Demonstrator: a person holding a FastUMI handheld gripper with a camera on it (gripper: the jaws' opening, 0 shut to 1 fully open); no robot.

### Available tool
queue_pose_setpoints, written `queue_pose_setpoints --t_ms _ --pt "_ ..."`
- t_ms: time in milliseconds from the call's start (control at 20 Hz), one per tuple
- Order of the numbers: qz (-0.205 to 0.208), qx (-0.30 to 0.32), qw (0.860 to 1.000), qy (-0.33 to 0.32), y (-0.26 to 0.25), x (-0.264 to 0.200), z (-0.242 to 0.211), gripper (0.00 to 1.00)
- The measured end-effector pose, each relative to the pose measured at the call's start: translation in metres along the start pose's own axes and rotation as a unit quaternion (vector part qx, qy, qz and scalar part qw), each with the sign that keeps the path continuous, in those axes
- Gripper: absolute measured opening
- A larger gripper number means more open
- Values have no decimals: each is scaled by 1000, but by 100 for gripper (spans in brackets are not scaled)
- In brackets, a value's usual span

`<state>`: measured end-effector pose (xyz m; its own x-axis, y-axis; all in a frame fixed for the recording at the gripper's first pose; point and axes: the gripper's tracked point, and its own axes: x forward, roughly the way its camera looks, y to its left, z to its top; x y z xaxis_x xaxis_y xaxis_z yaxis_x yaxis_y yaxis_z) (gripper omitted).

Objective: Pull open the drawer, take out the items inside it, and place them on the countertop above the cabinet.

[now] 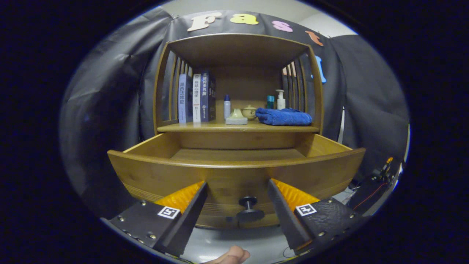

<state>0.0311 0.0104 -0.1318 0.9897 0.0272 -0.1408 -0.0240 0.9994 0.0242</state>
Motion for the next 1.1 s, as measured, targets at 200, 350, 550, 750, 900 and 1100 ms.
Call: queue_pose_setpoints --t_ms 200,350,550,750,900,1100 --pt "8 30 999 -10 2 20 8 99" --pt "6 28 1000 -11 3 41 14 99" --pt "4 23 1000 -1 6 68 18 99" --pt "7 28 1000 -5 7 92 22 99" --pt "7 29 999 -12 8 107 24 99" --pt "8 27 999 -16 10 125 30 100"
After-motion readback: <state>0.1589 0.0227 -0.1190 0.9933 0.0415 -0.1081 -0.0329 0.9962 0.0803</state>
